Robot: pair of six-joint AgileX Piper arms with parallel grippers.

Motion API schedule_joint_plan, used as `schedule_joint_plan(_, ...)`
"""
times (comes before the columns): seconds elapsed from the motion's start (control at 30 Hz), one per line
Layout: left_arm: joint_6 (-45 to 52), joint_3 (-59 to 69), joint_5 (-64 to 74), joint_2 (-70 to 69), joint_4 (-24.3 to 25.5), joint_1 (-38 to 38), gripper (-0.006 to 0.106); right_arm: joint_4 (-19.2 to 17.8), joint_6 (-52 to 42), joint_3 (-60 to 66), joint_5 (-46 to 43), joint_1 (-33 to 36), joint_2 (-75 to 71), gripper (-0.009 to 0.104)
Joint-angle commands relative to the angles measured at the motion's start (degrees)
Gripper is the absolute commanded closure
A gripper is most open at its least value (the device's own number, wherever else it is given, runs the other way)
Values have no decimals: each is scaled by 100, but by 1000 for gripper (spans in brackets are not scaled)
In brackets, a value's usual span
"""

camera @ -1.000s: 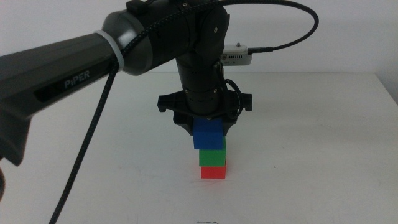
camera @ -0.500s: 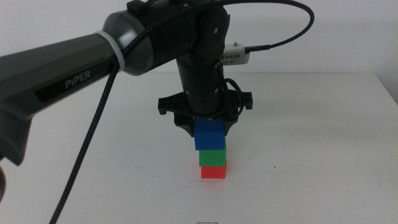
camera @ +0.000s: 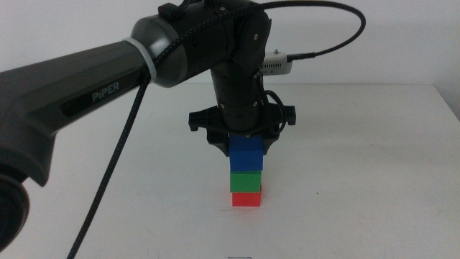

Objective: Stack red cubes first, then green, then blue cubes in a specific spot.

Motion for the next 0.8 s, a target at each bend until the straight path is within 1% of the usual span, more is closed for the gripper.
schedule_joint_plan(0.0,6,-245,-16,-300,-37,-23,102,-34,-26,-131,-418,8,14,29)
schedule_joint_plan(0.57,174,-330,118,-33,-103,-23,102,-34,-26,-131,-418,8,14,29)
schedule_joint_plan(0.63,187,-330,161,-33,6,-23,102,-34,-26,-131,-418,8,14,29)
schedule_joint_plan(0.77,217,-330,231,-33,46,-23,102,-34,-26,-131,-418,8,14,29)
